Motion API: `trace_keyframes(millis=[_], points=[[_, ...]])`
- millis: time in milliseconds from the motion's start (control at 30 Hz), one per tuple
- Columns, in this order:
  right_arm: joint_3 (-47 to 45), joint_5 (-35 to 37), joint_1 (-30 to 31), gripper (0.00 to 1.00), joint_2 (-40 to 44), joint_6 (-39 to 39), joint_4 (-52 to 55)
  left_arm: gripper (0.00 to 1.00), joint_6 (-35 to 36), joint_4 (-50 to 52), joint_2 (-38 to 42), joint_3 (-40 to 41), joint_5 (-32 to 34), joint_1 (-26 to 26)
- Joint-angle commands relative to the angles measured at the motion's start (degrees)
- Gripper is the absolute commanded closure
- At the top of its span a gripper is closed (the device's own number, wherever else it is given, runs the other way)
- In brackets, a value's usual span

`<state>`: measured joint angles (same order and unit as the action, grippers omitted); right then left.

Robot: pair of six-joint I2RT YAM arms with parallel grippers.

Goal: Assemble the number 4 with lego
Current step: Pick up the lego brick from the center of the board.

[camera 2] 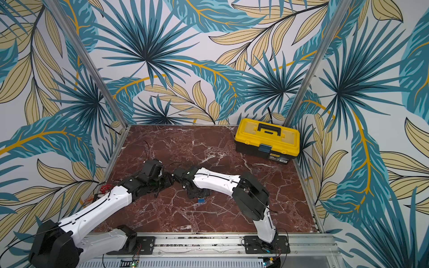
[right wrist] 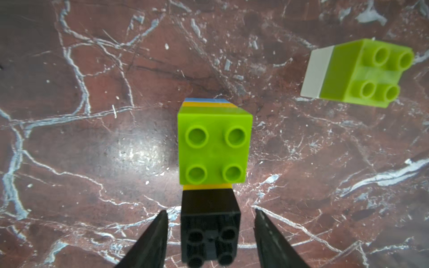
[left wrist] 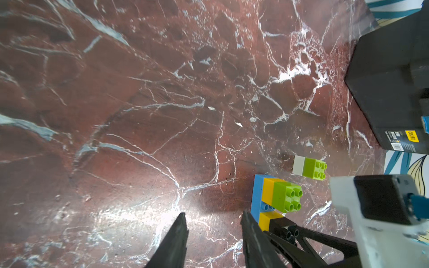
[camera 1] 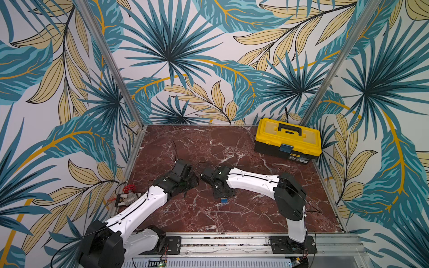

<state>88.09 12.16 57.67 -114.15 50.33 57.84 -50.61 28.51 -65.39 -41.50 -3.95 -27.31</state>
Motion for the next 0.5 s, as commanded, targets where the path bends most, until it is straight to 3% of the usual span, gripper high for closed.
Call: trace_keyframes(millis=[0, 267, 467], points=[[0.7, -1.2, -0.6, 0.43, -1.5, 0.0, 0.4, 0.6, -0.3, -1.3, -0.7, 0.2, -1.9, 0.3], [0.4, -2.0, -0.9, 0.54, -2.5, 0.1, 0.0, 0.62, -0.1, -1.3, -1.3, 0.6, -2.3, 0.3], [0.5, -1.7, -1.2, 0.56, -2.7, -0.1, -0.1, 0.63, -0.2, -1.8, -1.8, 0.9, -3.0, 0.3]])
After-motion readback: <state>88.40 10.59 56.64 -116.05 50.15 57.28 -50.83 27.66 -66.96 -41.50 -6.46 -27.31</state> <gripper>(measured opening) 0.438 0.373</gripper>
